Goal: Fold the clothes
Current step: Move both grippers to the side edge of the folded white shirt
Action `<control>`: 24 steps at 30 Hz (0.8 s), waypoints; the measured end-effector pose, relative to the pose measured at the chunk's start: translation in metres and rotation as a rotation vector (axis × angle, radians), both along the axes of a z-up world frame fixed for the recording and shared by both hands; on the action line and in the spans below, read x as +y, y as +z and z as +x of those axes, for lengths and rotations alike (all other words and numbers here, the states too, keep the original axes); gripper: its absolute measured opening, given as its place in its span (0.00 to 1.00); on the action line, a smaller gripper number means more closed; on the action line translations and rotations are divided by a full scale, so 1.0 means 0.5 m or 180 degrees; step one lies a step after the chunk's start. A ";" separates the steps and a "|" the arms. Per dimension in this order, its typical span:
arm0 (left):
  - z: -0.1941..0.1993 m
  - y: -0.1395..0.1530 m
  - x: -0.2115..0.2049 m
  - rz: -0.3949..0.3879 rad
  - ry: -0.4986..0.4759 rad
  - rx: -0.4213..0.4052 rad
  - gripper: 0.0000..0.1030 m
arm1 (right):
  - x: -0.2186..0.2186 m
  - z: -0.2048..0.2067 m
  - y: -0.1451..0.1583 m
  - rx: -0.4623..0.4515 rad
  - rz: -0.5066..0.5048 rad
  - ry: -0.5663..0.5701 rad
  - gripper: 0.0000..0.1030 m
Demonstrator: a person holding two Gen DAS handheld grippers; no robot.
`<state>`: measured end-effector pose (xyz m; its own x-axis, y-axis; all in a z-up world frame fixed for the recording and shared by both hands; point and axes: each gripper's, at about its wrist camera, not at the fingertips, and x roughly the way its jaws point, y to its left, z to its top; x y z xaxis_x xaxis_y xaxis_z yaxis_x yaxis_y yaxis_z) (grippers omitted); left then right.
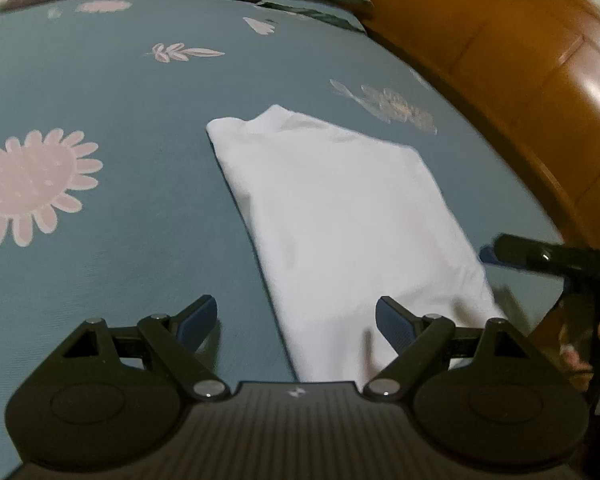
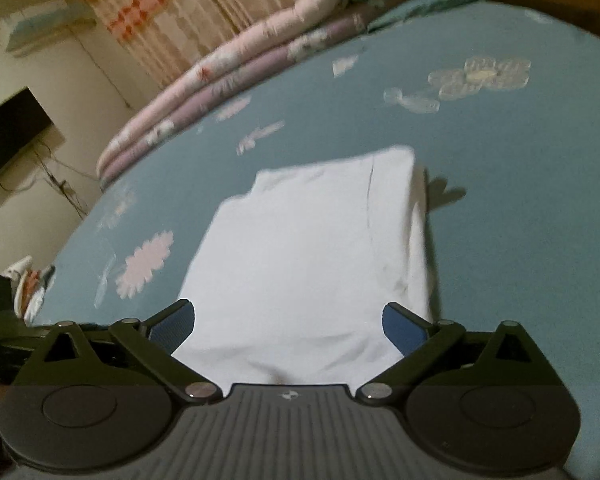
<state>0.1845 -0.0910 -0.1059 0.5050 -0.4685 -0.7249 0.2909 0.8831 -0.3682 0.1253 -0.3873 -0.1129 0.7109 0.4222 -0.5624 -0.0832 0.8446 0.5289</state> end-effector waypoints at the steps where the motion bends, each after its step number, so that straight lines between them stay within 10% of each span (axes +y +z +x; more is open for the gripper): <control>1: 0.005 -0.002 0.005 -0.0077 0.0045 0.0023 0.84 | -0.012 -0.004 0.004 -0.0016 0.0033 -0.0037 1.00; 11: 0.051 -0.062 0.064 -0.1054 0.0362 0.0515 0.89 | -0.113 0.025 -0.094 0.0502 0.1133 -0.0134 1.00; 24: 0.156 -0.085 0.039 -0.1450 0.0344 0.0694 0.89 | -0.110 0.171 -0.094 0.0501 0.1023 0.0040 1.00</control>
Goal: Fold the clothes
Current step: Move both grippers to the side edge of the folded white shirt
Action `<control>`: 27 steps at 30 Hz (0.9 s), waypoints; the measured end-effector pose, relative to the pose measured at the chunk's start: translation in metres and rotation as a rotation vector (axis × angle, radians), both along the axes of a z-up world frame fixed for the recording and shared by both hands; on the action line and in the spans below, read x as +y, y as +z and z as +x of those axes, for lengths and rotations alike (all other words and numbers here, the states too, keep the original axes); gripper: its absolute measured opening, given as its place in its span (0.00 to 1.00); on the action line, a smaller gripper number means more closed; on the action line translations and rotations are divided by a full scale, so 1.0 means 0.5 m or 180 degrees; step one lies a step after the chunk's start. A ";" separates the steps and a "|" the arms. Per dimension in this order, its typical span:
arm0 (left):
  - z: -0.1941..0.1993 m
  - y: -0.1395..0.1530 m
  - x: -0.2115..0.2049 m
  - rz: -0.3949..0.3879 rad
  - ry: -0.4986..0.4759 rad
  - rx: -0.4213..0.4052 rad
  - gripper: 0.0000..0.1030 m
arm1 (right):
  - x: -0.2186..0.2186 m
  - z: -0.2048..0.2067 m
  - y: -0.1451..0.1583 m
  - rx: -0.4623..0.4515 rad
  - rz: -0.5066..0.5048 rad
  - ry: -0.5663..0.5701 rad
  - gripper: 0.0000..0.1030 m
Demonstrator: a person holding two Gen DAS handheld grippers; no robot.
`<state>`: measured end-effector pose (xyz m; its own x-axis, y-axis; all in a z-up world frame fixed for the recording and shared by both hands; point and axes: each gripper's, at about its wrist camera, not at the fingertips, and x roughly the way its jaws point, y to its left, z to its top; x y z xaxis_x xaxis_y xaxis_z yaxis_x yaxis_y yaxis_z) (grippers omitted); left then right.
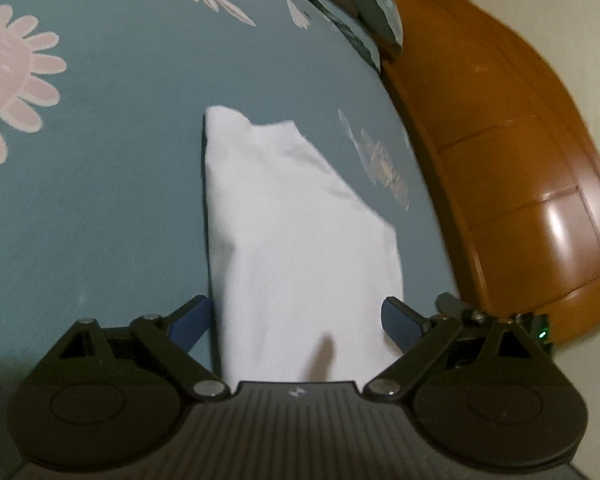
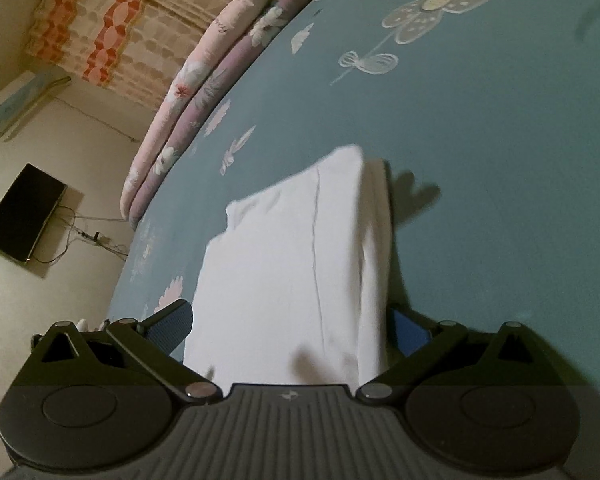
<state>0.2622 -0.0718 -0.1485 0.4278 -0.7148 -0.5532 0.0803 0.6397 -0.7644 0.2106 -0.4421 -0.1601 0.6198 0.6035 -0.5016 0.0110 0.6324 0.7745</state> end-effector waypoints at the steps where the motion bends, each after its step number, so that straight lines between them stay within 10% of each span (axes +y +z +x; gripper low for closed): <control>1: 0.008 -0.002 -0.001 -0.0027 0.0008 0.0011 0.89 | -0.001 0.013 -0.001 0.0003 0.0009 0.0015 1.00; 27: 0.030 0.021 -0.067 0.0567 -0.0269 -0.0309 0.92 | 0.016 0.044 -0.004 -0.0340 -0.0219 0.0221 1.00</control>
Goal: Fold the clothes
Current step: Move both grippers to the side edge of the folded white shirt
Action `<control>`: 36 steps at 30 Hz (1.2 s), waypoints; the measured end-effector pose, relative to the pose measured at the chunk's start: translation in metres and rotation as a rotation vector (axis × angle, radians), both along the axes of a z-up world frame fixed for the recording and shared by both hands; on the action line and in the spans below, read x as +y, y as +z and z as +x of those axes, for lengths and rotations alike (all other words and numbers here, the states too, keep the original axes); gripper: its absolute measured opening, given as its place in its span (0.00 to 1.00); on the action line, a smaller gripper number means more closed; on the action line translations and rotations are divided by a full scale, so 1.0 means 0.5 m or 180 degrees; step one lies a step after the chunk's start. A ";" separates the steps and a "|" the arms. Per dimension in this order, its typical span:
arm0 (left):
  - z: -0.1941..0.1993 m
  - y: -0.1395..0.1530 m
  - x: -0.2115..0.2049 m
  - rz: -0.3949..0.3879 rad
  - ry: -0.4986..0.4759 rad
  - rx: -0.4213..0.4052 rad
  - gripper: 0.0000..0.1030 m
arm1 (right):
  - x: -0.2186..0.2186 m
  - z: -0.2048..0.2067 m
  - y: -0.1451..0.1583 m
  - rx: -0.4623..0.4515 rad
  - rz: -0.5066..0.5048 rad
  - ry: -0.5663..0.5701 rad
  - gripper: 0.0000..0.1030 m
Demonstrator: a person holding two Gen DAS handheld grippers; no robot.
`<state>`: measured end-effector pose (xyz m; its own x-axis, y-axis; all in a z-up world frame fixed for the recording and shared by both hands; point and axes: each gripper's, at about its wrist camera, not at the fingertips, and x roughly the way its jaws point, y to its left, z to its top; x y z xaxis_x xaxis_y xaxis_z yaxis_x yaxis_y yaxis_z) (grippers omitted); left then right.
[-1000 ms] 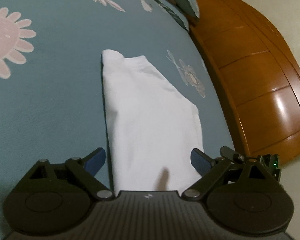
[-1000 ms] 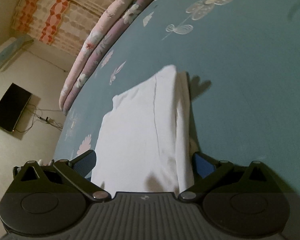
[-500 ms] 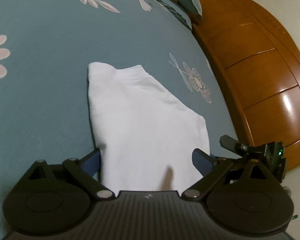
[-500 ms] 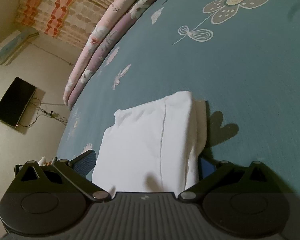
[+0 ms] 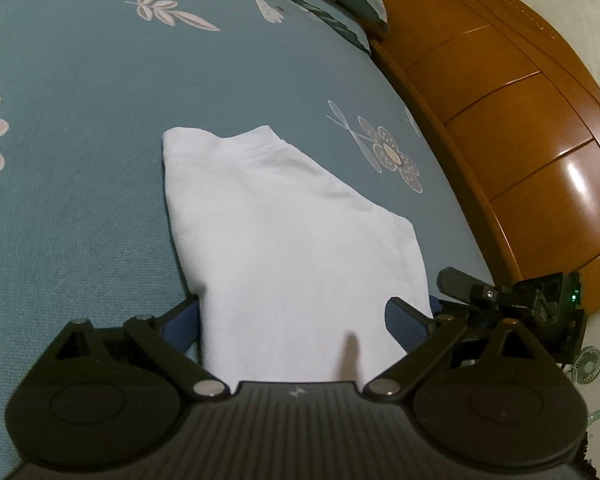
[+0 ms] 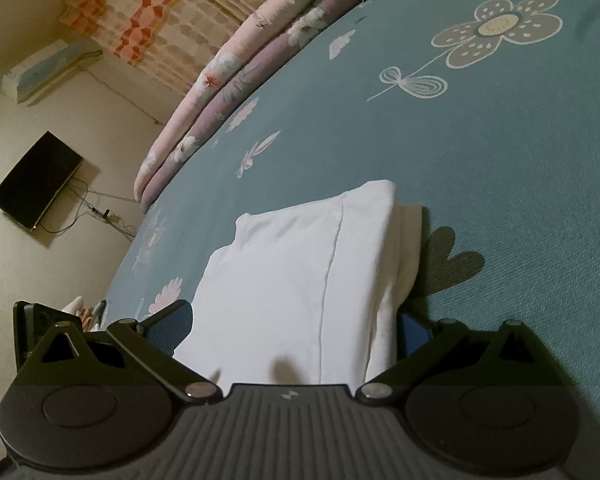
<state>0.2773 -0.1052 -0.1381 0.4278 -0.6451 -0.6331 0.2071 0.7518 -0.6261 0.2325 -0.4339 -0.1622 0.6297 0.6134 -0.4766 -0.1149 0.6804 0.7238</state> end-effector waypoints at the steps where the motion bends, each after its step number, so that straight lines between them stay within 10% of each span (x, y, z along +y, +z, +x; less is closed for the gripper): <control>1: 0.000 0.000 0.000 0.0000 -0.0004 -0.0002 0.92 | 0.000 0.000 0.000 -0.0003 0.0001 -0.0009 1.00; 24: -0.020 0.011 -0.039 0.0416 -0.0102 -0.0203 0.92 | 0.014 -0.015 -0.003 -0.0102 -0.0097 -0.0055 1.00; 36: -0.060 -0.021 0.063 -0.0479 -0.0027 0.0036 0.92 | 0.025 -0.084 0.000 0.0191 0.0104 0.0094 1.00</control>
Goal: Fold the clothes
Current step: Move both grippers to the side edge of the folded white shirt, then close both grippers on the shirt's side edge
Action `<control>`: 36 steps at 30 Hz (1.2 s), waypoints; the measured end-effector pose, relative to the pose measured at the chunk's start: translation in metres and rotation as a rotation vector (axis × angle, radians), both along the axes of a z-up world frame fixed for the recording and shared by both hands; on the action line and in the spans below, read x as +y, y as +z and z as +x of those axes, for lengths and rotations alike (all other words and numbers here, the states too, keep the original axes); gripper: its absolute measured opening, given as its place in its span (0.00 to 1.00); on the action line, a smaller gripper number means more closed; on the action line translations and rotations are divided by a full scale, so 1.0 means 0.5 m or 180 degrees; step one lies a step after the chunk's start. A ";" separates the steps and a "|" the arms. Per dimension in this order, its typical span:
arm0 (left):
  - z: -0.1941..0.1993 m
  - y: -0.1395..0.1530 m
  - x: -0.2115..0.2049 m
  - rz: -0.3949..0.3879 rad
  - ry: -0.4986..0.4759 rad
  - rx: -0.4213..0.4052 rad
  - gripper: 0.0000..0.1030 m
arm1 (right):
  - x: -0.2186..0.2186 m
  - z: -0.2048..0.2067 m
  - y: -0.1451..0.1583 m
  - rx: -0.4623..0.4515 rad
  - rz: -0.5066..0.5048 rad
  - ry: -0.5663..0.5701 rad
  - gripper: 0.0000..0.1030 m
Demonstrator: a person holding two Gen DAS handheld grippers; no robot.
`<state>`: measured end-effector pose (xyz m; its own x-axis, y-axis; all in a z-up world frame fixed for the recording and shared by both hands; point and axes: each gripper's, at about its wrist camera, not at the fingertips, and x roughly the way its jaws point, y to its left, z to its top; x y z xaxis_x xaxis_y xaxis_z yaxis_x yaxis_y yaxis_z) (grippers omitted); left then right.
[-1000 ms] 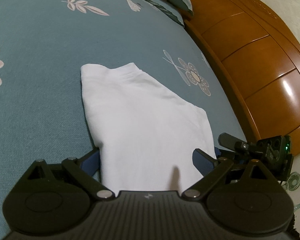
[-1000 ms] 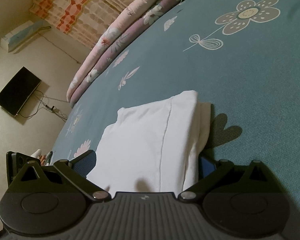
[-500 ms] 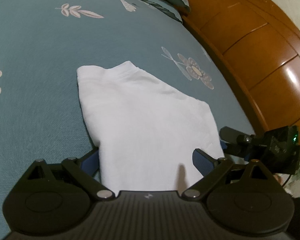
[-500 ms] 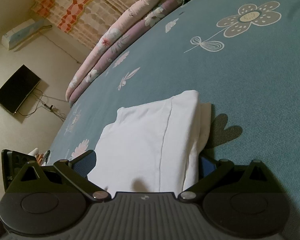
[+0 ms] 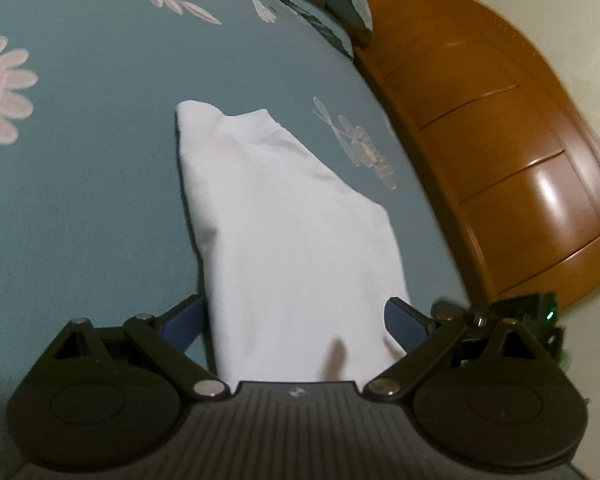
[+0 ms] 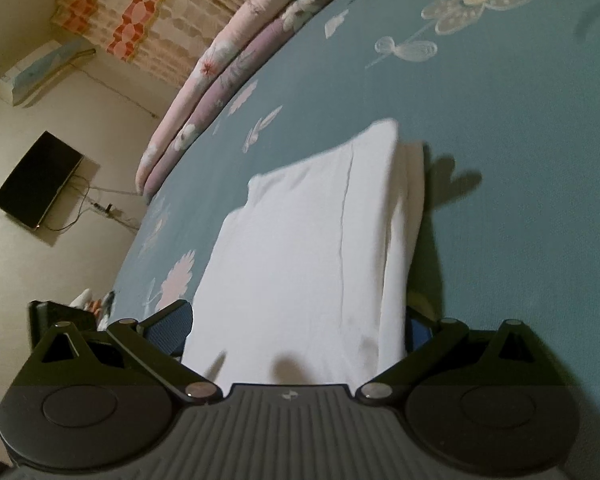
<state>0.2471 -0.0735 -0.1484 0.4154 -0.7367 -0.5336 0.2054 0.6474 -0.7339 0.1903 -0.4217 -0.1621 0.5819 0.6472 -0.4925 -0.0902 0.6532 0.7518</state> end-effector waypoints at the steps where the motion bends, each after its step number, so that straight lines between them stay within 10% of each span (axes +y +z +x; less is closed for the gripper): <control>1: 0.002 -0.003 0.005 -0.0064 0.0010 0.0014 0.92 | 0.001 -0.008 0.001 0.0007 0.0002 0.0033 1.00; 36: 0.045 -0.018 -0.018 -0.0230 -0.0013 0.0097 0.83 | 0.012 0.032 0.001 0.0038 -0.0088 0.0118 0.92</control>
